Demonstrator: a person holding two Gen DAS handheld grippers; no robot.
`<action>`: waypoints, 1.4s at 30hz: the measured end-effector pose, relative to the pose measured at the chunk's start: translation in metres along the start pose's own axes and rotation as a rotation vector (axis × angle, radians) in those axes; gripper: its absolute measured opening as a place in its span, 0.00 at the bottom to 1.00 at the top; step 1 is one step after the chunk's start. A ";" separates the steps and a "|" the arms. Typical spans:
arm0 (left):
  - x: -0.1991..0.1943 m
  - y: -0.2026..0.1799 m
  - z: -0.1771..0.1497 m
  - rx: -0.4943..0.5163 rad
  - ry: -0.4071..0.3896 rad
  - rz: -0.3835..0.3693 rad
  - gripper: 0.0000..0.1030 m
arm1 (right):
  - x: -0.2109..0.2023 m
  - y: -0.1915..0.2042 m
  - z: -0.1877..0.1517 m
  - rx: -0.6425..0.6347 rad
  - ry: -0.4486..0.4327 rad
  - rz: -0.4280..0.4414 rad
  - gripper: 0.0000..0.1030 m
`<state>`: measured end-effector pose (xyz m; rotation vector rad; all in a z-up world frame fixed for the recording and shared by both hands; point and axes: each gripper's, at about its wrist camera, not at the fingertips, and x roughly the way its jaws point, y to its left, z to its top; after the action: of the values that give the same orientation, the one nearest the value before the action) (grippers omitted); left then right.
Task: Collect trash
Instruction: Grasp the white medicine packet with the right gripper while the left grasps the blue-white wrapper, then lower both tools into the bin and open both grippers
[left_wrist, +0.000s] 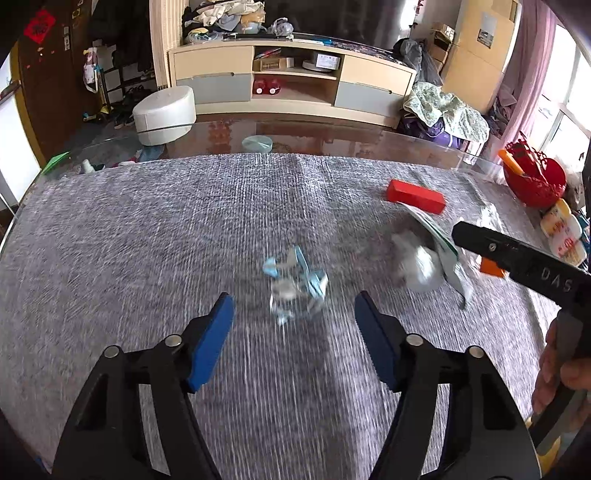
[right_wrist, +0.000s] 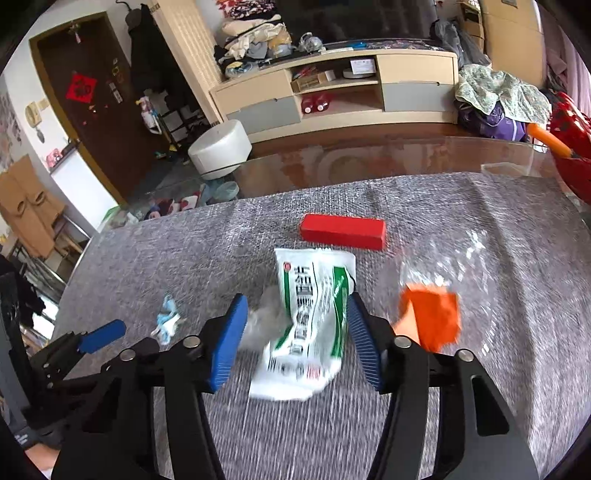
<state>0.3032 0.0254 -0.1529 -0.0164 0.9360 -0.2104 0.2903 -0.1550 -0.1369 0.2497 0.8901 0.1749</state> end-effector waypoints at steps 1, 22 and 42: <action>0.005 0.002 0.003 -0.005 0.005 -0.002 0.57 | 0.004 0.000 0.002 0.000 0.003 0.000 0.52; 0.051 0.000 0.021 0.019 0.047 -0.013 0.21 | 0.056 0.006 0.014 -0.071 0.085 -0.119 0.65; 0.006 -0.025 -0.005 0.073 0.026 -0.062 0.07 | -0.011 -0.015 0.008 0.030 0.000 -0.005 0.40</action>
<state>0.2979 -0.0002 -0.1576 0.0249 0.9540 -0.3024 0.2907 -0.1731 -0.1285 0.2756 0.8942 0.1575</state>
